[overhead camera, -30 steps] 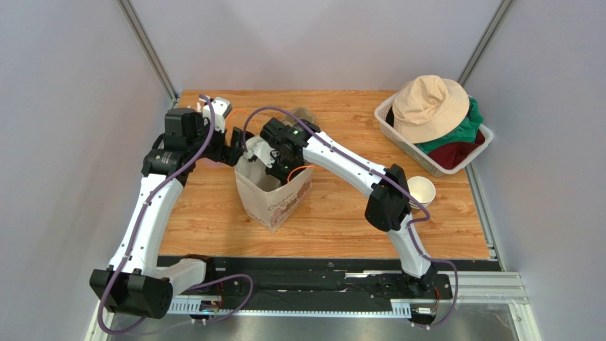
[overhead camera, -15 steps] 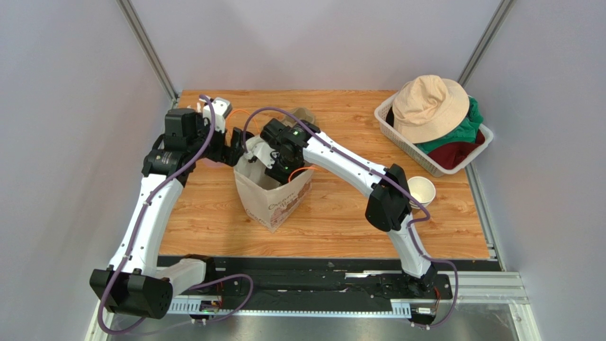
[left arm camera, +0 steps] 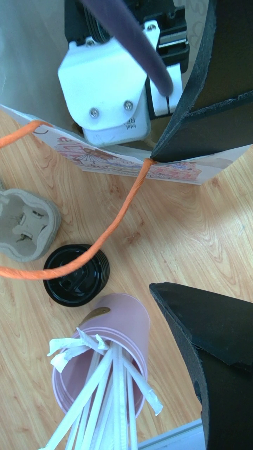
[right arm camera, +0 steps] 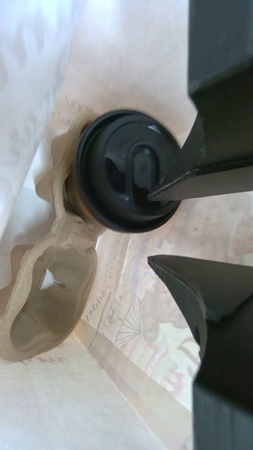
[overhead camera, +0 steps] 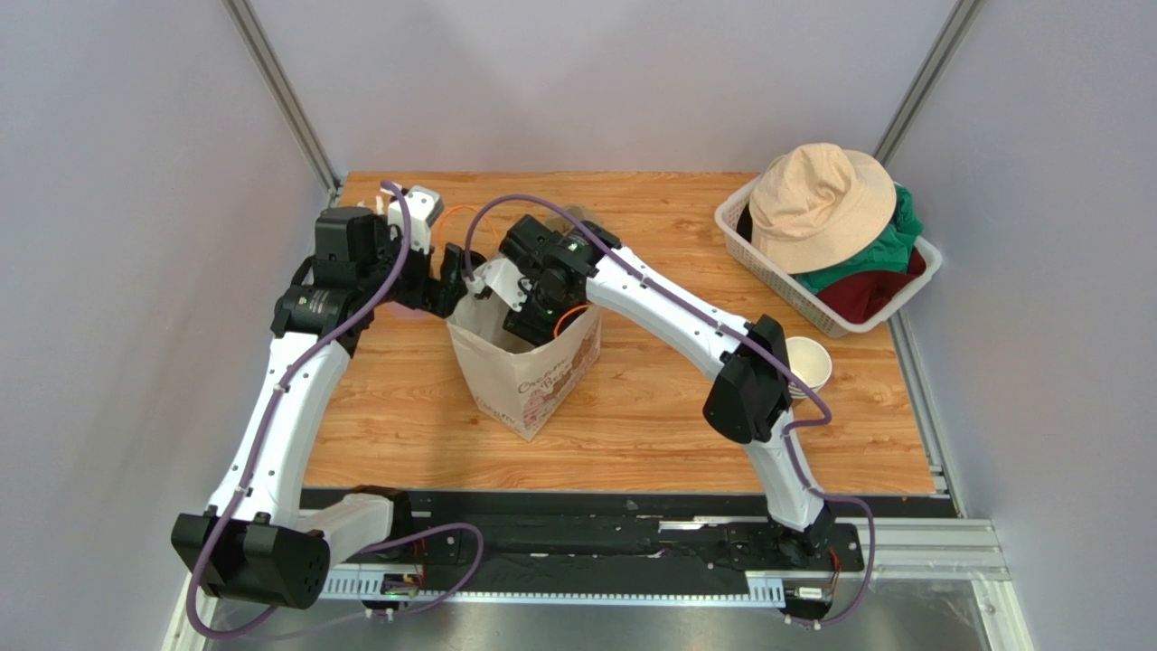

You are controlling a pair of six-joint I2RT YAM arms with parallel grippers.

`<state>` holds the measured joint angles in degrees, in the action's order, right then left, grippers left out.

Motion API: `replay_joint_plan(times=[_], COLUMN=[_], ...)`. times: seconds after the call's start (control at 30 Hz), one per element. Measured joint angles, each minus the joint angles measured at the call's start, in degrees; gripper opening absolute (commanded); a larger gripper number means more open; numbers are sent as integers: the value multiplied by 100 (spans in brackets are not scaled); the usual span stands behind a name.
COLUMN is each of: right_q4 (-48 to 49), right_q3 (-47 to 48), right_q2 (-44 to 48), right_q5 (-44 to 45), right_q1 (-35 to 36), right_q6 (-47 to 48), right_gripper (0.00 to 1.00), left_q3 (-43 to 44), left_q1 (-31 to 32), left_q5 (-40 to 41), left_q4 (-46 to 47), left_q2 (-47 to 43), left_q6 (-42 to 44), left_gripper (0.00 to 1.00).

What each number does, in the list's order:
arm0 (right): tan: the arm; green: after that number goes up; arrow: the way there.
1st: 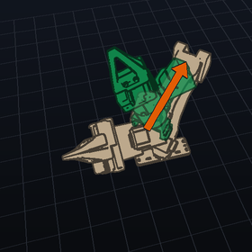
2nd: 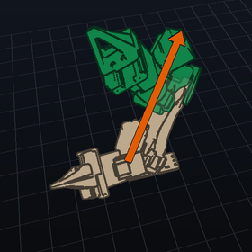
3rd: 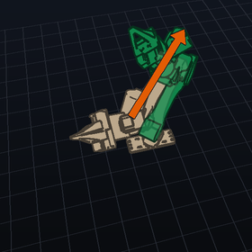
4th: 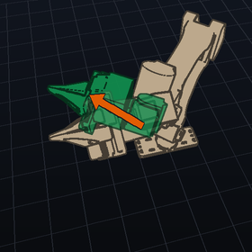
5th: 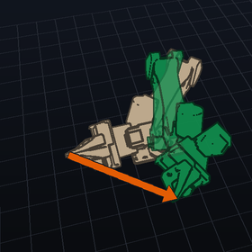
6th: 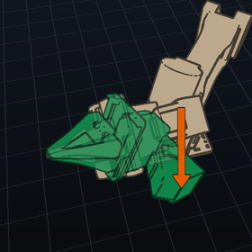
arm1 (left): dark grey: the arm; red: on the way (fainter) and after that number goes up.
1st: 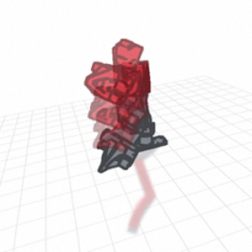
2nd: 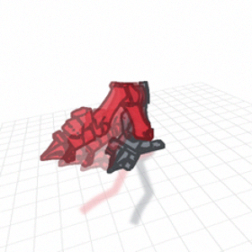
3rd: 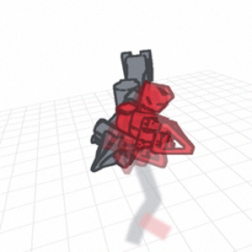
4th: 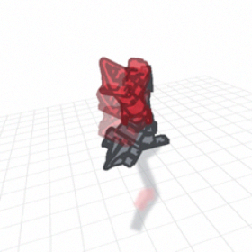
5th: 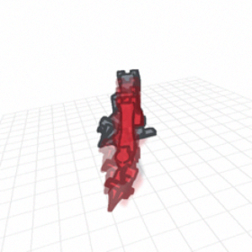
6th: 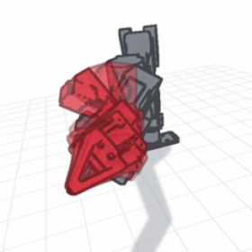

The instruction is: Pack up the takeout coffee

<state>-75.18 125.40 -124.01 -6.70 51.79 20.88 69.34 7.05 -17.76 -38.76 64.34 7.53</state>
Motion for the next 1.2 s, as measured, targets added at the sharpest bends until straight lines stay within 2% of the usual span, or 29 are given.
replay_joint_plan(times=[0.07, 0.1, 0.3, 0.33, 0.37, 0.4, 0.43, 0.93, 1.2], right_q4=[7, 15, 87, 96, 111, 140, 166, 916, 1309], right_q3=[13, 15, 24, 28, 35, 35, 37, 66, 94], right_q2=[68, 101, 221, 240, 267, 302, 343, 1967, 2299], right_q5=[24, 28, 105, 131, 162, 201, 238, 461, 404], right_q1=[-2, -2, -2, -2, -2, -2, -2, -131, -887], right_q6=[-2, -2, -9, -9, -9, -17, -24, -4, -140], right_gripper=[50, 54, 59, 69, 70, 78, 79, 85, 82], left_q3=[0, 0, -2, -2, -2, -2, -2, -2, -2], left_q1=[0, 0, 0, 0, 0, 0, 0, 0, 0], left_q5=[-17, -24, -68, -81, -98, -118, -133, -323, -485], left_q4=[0, 2, 0, 0, 0, 0, 0, -7, -24], left_q2=[0, 0, 0, 0, 0, 0, 0, 0, 0], left_q6=[0, 0, 0, 0, 2, 2, 2, 20, 33], left_gripper=[93, 93, 93, 93, 93, 93, 93, 93, 93])
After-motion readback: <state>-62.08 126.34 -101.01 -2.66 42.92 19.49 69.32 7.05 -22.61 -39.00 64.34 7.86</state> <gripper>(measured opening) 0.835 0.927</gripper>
